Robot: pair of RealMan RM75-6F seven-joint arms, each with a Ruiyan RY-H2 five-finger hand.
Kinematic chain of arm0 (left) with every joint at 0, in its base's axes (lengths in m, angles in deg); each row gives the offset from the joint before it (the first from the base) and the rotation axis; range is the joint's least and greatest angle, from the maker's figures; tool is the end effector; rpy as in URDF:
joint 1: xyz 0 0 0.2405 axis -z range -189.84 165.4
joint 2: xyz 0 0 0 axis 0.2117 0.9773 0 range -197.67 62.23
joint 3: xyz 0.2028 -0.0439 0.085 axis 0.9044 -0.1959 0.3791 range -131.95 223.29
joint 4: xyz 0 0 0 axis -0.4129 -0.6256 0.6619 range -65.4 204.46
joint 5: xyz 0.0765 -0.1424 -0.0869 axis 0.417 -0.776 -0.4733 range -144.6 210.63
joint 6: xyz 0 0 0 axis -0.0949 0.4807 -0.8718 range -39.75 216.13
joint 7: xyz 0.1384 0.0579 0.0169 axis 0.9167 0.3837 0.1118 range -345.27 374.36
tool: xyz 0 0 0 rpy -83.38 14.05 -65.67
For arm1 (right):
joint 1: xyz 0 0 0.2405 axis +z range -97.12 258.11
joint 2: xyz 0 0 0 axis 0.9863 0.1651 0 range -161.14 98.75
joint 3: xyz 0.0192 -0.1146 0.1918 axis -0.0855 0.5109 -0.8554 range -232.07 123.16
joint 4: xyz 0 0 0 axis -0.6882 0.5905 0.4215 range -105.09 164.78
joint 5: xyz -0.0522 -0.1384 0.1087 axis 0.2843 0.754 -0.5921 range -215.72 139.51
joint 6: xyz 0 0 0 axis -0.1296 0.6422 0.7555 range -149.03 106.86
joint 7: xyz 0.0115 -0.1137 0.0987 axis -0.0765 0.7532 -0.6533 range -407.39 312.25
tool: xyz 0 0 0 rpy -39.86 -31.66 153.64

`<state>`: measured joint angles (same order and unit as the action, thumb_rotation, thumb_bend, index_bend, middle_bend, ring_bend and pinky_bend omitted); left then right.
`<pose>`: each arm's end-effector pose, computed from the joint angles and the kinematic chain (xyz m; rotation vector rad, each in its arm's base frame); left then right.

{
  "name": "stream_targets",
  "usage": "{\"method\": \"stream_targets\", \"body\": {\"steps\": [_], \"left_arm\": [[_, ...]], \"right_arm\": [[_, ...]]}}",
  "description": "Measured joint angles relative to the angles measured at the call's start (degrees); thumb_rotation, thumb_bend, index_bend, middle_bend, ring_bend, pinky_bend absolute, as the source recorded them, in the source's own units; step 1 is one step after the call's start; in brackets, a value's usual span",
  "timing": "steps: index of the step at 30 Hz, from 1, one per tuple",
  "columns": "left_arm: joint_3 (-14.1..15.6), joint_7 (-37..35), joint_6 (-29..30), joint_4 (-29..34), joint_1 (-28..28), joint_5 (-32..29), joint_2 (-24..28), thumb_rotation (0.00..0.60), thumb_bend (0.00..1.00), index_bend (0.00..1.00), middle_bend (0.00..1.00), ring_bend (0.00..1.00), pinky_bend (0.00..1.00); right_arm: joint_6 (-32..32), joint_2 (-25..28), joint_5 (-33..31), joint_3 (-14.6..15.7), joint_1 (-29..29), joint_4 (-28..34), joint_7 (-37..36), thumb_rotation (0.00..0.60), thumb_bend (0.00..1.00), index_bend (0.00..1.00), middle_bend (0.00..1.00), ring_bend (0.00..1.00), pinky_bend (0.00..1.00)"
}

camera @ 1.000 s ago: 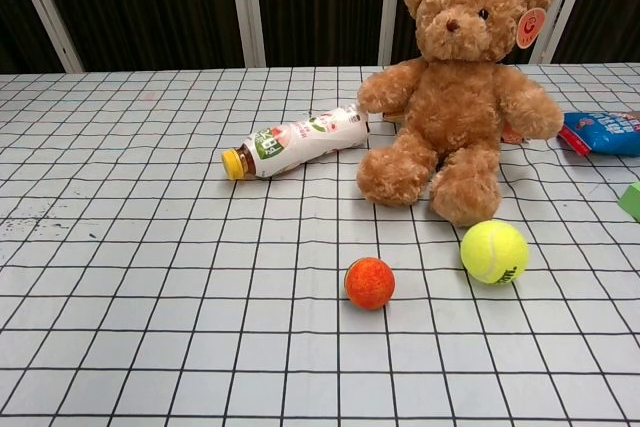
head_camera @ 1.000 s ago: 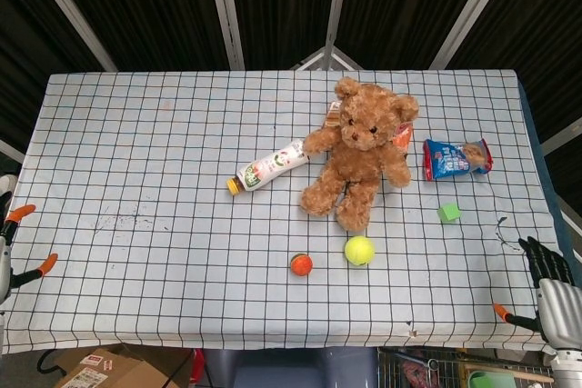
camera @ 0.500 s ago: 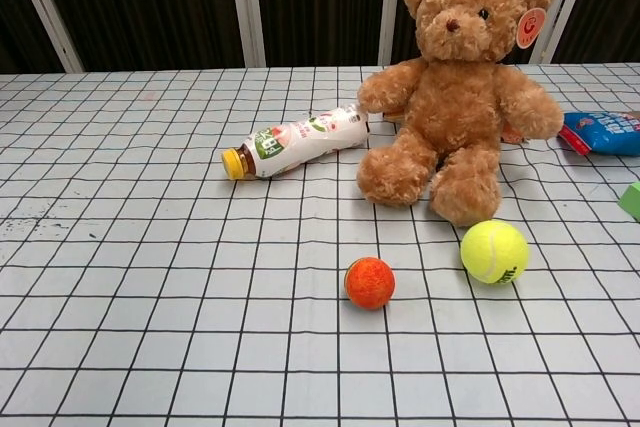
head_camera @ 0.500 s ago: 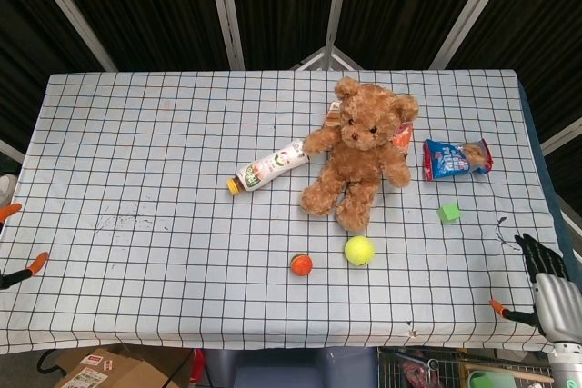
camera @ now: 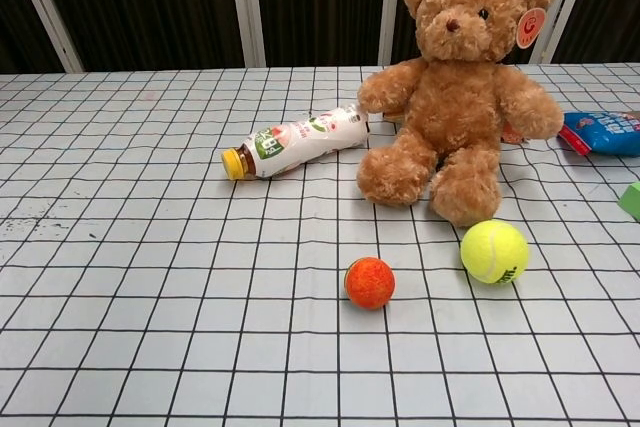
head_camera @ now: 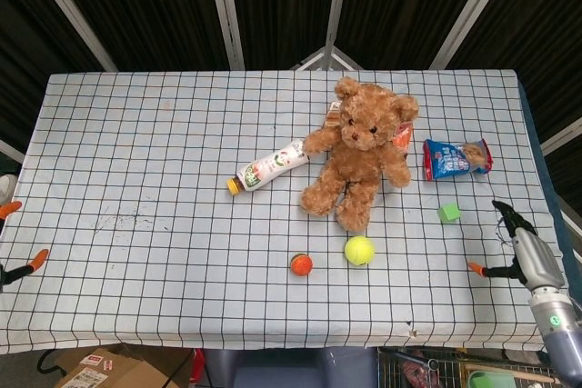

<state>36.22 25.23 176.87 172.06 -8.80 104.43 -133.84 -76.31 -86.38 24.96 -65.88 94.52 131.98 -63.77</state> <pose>-0.2677 0.1892 0.1813 -1.0832 -0.9511 -0.8615 -0.2751 -0.2367 0.1639 1.1716 -1.5287 0.9002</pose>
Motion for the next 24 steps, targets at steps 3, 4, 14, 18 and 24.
{"method": "stream_targets", "body": {"steps": [3,4,14,18,24], "left_arm": [[-0.51,0.66,-0.12,-0.30,0.22,-1.12,-0.36,0.600,0.28,0.22,0.00,0.00,0.00],[-0.69,0.96,-0.08,-0.45,0.29,-1.43,-0.48,0.600,0.28,0.22,0.00,0.00,0.00],[-2.50,3.15,-0.76,-1.72,1.43,-5.16,-1.84,0.600,0.28,0.22,0.00,0.00,0.00],[-3.01,3.37,-1.45,-2.19,1.89,-6.29,-2.06,0.600,0.28,0.22,0.00,0.00,0.00],[-3.70,3.31,-2.74,-2.90,2.61,-7.96,-2.17,0.600,0.28,0.22,0.00,0.00,0.00]], "right_arm": [[5.67,0.89,-6.44,-1.99,4.74,-0.35,0.22,0.600,0.07,0.03,0.00,0.00,0.00],[6.93,0.99,-8.21,-2.48,6.20,-0.58,0.59,0.600,0.07,0.03,0.00,0.00,0.00],[12.74,-2.84,-29.52,-3.67,19.93,-6.29,11.25,0.600,0.07,0.09,0.00,0.00,0.00],[12.49,-5.51,-38.43,-3.06,24.68,-8.66,16.02,0.600,0.07,0.12,0.00,0.00,0.00],[8.45,-10.81,-50.88,-1.42,31.79,-11.69,25.43,0.600,0.07,0.15,0.00,0.00,0.00]]}}
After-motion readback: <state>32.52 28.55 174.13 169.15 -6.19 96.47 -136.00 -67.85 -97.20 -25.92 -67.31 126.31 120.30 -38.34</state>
